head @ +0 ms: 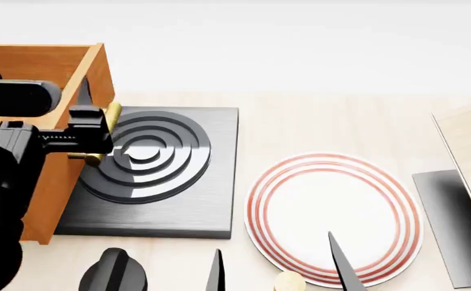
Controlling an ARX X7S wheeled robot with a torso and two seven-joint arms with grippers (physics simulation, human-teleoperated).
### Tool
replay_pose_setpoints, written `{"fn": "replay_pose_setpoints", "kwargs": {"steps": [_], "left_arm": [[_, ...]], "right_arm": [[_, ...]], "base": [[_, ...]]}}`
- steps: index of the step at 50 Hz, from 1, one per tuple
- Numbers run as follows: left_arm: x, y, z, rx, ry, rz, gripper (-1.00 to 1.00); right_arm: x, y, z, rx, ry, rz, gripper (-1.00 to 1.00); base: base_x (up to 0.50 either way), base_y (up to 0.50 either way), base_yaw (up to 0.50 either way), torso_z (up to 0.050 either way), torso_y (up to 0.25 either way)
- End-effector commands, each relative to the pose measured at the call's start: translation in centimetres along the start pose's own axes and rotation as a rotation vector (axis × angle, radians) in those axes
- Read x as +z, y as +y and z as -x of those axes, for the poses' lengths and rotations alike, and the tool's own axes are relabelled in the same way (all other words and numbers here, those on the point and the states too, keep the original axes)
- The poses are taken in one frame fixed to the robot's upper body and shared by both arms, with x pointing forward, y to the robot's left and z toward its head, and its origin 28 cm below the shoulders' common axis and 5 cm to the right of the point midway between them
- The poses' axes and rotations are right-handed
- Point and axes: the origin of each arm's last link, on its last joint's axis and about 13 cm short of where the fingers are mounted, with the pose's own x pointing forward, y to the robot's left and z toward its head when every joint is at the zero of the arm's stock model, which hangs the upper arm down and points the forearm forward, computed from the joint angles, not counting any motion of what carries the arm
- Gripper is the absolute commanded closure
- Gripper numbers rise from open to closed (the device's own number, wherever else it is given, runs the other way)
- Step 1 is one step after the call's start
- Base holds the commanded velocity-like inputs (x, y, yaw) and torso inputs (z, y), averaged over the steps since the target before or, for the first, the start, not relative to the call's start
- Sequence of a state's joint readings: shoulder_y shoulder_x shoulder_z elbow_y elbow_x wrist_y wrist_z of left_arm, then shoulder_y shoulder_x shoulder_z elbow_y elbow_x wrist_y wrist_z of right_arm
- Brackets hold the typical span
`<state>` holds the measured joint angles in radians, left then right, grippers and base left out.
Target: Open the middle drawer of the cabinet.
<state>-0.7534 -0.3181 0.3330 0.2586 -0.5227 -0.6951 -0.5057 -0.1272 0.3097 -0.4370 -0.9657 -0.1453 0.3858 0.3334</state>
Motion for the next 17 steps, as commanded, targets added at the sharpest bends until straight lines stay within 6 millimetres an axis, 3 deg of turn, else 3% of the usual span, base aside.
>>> {"fn": "replay_pose_setpoints", "kwargs": {"steps": [1, 17], "left_arm": [[-0.2, 0.1, 3.4, 0.013, -0.143, 0.025, -1.0], [-2.6, 2.3, 8.7, 0.03, -0.276, 0.047, -1.0]], "right_arm": [[0.1, -0.3, -0.3, -0.014, -0.022, 0.012, -1.0], [0.1, -0.2, -0.1, -0.01, -0.024, 0.014, -1.0]], "base": [[0.0, 0.0, 0.0, 0.0, 0.0], [0.0, 0.0, 0.0, 0.0, 0.0]]}}
